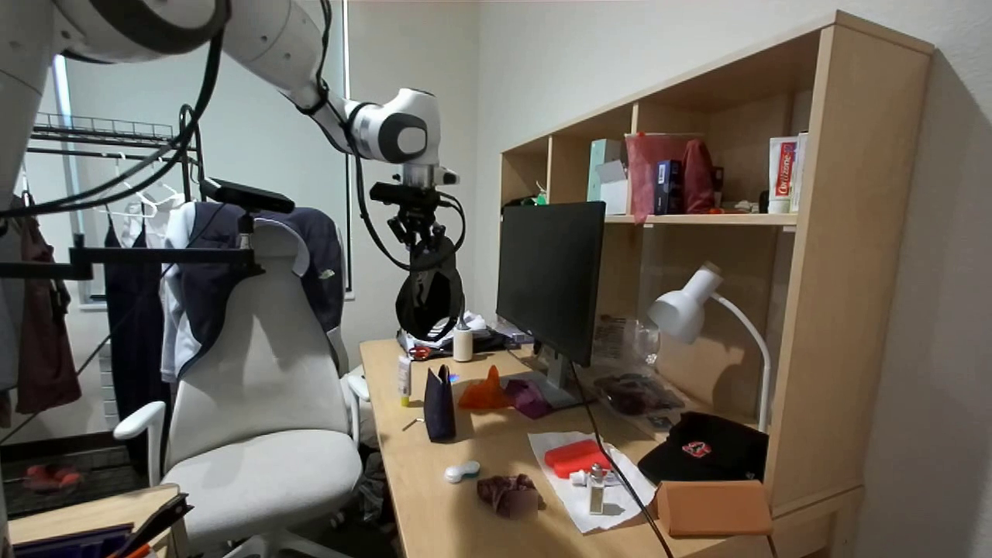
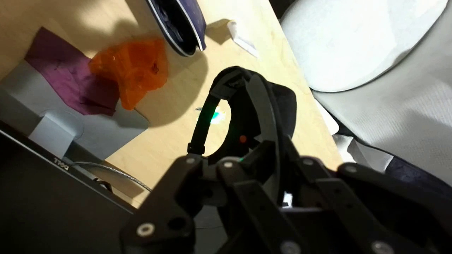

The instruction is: Move one black cap to the left side of the desk

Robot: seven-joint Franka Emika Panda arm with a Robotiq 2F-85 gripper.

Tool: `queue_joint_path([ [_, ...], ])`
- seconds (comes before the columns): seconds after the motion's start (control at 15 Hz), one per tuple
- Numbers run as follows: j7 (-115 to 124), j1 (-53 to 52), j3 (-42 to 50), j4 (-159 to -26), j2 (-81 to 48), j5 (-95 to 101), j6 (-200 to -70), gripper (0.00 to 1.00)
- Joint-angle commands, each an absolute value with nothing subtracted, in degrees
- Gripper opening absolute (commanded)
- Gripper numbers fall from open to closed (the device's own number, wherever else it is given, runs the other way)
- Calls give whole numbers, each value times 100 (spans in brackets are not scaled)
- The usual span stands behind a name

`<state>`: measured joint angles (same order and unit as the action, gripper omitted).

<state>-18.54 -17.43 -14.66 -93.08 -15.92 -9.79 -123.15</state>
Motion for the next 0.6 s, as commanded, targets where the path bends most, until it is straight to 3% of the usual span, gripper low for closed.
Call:
queue_joint_path([
  [0.0, -1572, -1712, -1492, -8344, -2494, -820, -12210, 8],
  [0.53, -1156, -1806, -1339, -7531, -3507, -598, -12285, 8],
])
